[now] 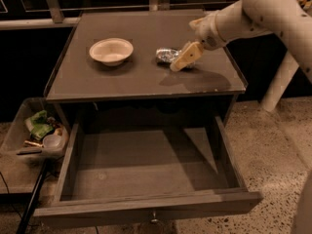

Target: Place redbull can into top drawer

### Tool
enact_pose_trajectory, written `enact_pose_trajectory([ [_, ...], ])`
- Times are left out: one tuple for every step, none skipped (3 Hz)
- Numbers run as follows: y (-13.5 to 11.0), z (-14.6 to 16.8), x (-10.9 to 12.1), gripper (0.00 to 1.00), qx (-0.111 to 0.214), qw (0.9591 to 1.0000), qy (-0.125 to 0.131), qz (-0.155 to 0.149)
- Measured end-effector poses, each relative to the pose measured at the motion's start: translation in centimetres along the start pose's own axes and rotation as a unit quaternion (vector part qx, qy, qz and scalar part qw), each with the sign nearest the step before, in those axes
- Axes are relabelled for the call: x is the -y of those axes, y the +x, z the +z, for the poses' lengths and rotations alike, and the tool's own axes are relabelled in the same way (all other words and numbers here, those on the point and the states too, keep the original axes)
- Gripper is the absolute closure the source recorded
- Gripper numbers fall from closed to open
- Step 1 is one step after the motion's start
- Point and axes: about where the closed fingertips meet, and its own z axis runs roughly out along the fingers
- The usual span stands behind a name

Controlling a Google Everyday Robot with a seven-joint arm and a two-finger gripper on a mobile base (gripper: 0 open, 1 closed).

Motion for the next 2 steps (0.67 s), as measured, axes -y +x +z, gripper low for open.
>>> enact_pose_trajectory([
  [0.6, 1.9, 0.0, 0.0, -0.003, 0.9998, -0.019, 0.003],
  [1.6, 3.2, -0.4, 0.0, -0.008, 0.9993, -0.037, 0.006],
])
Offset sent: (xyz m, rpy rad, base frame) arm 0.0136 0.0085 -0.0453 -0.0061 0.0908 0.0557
